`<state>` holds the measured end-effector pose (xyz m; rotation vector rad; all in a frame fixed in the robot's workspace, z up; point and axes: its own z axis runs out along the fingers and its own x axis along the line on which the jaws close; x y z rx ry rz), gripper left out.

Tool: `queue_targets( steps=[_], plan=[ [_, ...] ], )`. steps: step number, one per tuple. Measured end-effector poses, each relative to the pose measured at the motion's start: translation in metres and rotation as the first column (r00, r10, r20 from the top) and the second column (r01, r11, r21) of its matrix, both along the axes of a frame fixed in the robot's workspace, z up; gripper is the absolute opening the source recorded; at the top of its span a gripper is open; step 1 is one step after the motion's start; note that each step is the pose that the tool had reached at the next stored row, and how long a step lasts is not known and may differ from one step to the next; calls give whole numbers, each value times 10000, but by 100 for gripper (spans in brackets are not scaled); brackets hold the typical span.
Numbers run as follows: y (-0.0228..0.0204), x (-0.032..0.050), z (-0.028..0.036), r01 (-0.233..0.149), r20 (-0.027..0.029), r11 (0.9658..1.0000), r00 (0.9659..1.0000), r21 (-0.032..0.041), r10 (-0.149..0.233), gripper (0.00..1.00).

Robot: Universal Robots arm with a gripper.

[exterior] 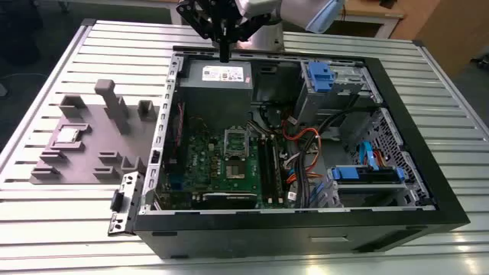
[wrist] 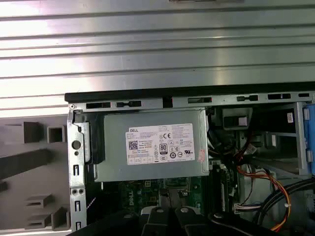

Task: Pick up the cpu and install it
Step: 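Reach for the cpu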

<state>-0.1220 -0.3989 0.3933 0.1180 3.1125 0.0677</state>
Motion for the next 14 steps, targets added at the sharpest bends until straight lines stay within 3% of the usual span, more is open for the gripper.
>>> queue_targets(
  steps=[14],
  plan=[
    [0,-37,0,0,0,10000,10000,0,0,11]
  ],
)
